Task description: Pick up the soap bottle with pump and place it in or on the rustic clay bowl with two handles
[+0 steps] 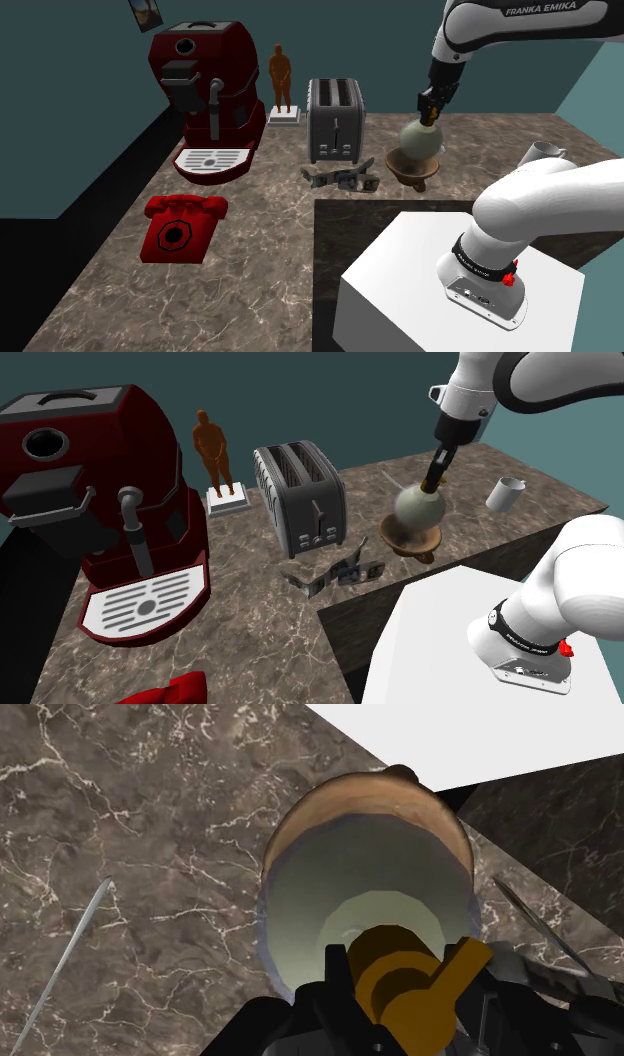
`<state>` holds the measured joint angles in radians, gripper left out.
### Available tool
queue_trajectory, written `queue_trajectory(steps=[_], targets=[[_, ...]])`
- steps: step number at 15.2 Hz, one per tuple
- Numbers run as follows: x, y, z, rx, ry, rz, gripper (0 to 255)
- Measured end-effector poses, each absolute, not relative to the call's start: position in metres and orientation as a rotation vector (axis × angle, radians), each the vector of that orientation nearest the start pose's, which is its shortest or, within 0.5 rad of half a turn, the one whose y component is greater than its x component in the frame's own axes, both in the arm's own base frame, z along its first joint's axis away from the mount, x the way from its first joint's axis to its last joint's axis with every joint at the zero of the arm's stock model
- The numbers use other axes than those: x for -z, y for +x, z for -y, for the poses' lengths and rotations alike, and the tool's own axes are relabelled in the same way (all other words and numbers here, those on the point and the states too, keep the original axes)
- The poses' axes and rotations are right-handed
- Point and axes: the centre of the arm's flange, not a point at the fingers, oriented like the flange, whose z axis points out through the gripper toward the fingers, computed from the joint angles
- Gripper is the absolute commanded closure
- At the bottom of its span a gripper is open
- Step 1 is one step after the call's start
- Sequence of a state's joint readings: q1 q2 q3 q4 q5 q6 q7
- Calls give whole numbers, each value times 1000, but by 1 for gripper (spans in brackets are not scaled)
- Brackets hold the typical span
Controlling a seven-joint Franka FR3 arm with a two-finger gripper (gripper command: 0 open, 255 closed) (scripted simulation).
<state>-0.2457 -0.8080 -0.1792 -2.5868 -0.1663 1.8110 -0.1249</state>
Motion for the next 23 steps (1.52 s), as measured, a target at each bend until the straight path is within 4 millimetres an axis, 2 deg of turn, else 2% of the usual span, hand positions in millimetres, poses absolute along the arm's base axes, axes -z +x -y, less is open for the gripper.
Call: queue_trajectory(steps=[3, 9, 10, 16, 20, 23], targets=[[-489, 279, 146, 28, -3162, -332, 255], [-486, 279, 146, 29, -3162, -332, 255], [-486, 279, 146, 29, -3162, -332, 0], [-486, 279, 146, 30, -3163, -332, 0], [-524, 279, 145, 31, -3163, -333, 0], [-534, 278, 144, 30, -3163, -332, 0]])
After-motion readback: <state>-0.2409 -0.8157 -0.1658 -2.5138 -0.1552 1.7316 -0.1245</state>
